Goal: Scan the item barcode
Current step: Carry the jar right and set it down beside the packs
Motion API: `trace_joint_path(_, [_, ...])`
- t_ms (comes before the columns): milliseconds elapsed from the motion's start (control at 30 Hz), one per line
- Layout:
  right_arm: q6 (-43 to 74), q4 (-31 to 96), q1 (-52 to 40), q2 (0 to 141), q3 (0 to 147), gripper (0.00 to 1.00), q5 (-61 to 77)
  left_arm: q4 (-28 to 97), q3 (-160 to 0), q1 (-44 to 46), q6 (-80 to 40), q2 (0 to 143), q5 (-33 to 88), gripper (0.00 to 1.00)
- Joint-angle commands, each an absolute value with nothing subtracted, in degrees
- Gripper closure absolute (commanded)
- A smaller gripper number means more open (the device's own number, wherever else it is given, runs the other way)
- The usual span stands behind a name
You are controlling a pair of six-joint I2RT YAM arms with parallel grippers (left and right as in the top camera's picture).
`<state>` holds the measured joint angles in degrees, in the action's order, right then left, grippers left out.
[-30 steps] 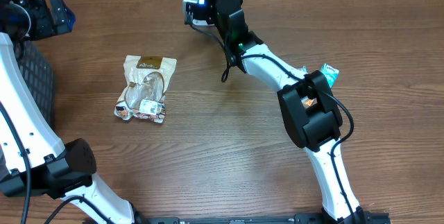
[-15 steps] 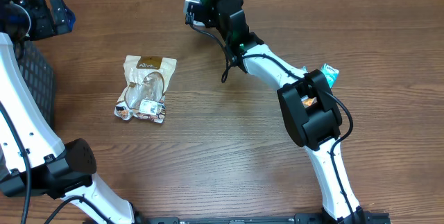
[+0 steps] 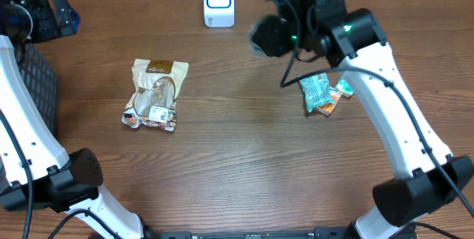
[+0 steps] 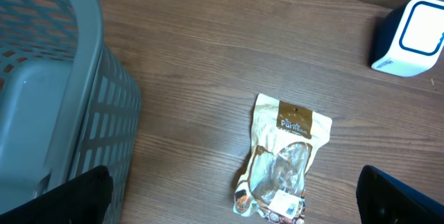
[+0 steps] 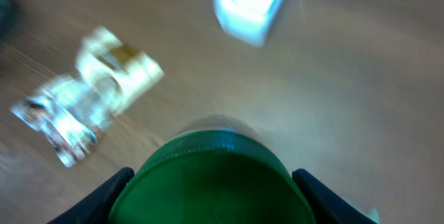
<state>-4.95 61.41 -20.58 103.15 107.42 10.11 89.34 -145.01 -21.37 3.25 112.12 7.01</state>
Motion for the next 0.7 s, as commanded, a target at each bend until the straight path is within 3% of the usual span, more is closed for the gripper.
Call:
trace_joint_path(0, [-2.5, 62.2, -14.9, 104.6, 104.1, 0.49, 9.4, 89.3, -146.1, -21.0, 3.9, 111.3, 7.0, 0.0])
trace_joint_path(167, [4.2, 54.7, -6.0, 105.7, 94.8, 0.49, 2.5, 89.3, -146.1, -21.0, 3.9, 111.3, 7.0, 0.0])
trace_joint_path(367, [-0.2, 39.1, -2.5, 108.7, 88.2, 0.51, -1.6, 89.3, -146.1, -21.0, 3.9, 111.3, 7.0, 0.0])
trace_joint_path(533, [-3.3, 38.1, -4.2, 113.7, 88.2, 0.51, -11.8, 89.3, -146.1, -21.0, 3.9, 111.3, 7.0, 0.0])
trace_joint_path(667, [-2.9, 39.6, -3.9, 116.9, 88.2, 0.48, -12.4, 89.3, -146.1, -21.0, 3.9, 111.3, 7.0, 0.0])
